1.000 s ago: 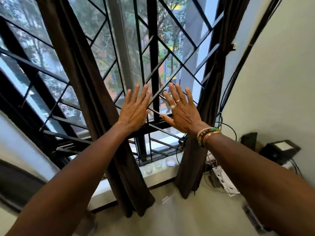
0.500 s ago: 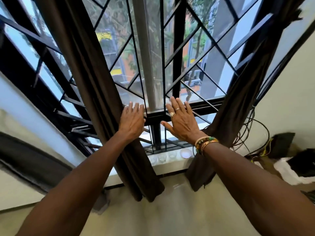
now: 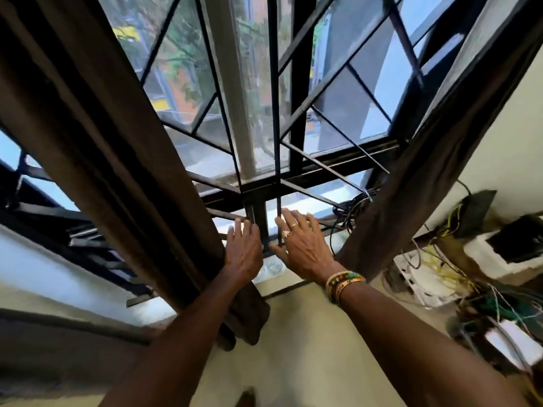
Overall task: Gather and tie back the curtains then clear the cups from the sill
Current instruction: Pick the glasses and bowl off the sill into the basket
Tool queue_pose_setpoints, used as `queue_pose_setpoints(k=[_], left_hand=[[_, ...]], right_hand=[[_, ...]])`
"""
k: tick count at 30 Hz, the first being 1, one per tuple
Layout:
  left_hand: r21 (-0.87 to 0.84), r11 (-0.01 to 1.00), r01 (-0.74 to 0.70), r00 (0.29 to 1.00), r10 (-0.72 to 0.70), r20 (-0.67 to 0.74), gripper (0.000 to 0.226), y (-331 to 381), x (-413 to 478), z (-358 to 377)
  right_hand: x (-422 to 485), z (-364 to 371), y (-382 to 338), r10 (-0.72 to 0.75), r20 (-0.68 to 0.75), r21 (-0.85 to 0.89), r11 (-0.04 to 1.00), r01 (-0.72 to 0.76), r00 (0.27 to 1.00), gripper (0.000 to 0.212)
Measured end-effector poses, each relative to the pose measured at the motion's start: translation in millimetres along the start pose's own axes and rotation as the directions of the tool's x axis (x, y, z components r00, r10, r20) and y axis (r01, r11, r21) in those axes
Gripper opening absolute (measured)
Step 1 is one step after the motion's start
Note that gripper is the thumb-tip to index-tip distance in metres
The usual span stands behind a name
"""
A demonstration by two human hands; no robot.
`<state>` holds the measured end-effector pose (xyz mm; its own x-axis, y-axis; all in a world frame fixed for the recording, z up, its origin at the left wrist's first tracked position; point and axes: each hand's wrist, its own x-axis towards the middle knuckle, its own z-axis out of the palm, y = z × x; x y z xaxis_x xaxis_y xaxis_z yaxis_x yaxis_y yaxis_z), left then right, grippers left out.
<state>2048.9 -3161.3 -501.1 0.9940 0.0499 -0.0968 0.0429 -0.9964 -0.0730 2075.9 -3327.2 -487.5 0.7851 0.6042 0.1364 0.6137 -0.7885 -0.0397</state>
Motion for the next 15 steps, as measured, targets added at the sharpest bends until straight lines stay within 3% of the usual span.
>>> queue_pose_setpoints(k=[7,15], left_hand=[[0.067,0.997,-0.027,0.998,0.031,-0.057,0.080,-20,14,40],[0.057,0.998,-0.036,0.996,0.040,-0.083,0.085,-32,33,89]], right_hand=[[13,50,-12,0.065,0.064,0.012,0.998,-0.065,0.996,0.084],[30,101,-11,0.117,0.132,-0.007,0.993,-0.117,0.984,0.089]])
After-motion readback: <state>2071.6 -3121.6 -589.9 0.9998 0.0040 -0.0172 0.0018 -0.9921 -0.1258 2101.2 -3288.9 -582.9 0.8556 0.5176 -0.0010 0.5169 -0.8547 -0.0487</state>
